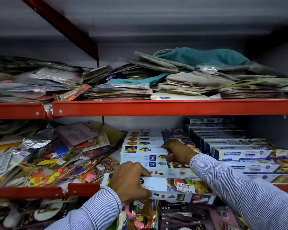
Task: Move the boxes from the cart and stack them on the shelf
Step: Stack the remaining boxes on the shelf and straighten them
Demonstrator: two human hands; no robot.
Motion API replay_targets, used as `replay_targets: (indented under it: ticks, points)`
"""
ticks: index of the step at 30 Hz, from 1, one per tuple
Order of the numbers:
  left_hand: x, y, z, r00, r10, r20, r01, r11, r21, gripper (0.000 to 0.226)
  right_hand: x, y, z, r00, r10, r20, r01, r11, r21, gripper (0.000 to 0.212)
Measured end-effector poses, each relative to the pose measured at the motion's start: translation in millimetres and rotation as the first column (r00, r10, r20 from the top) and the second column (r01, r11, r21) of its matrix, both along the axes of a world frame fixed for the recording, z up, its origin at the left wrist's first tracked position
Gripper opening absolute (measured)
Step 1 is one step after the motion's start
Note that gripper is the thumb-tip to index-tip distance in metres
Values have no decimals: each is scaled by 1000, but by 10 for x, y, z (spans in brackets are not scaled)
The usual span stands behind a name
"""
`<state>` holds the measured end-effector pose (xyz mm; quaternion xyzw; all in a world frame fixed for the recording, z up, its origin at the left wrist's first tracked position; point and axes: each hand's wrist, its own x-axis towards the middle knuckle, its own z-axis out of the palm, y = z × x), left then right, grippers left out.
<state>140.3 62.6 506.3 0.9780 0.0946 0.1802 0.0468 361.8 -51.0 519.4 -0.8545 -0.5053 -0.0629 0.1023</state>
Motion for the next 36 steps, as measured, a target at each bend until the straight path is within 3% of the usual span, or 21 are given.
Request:
replay_targets:
  ticks: [6,9,26,29,34,36]
  points:
    - [58,29,-11,1000,-11,-5,10,999,-34,61,59,-13,-69,997,-28,67,21,995,102,36]
    - [76,33,46,1000,-19,-5,18,999,-32,56,101,-24,-70,996,-44,74,35,993,115,15]
    - [809,323,176,997,31,76,-19,986,-163,48,240,-104,201,992,-53,-119,44,996,-76,34]
    - [929,317,22,995,6,101,17,976,-218,53,256,-140,96,993,-64,-96,59,997,-52,35]
    - [901,312,-216,972,-20,234,17,1000,13,48,124,-244,-167,1000,-2,-17,4,994,109,41]
    - [894,326,-244,965,-20,261,40,997,-69,48,101,-255,-249,1000,2,22,-6,985,170,43]
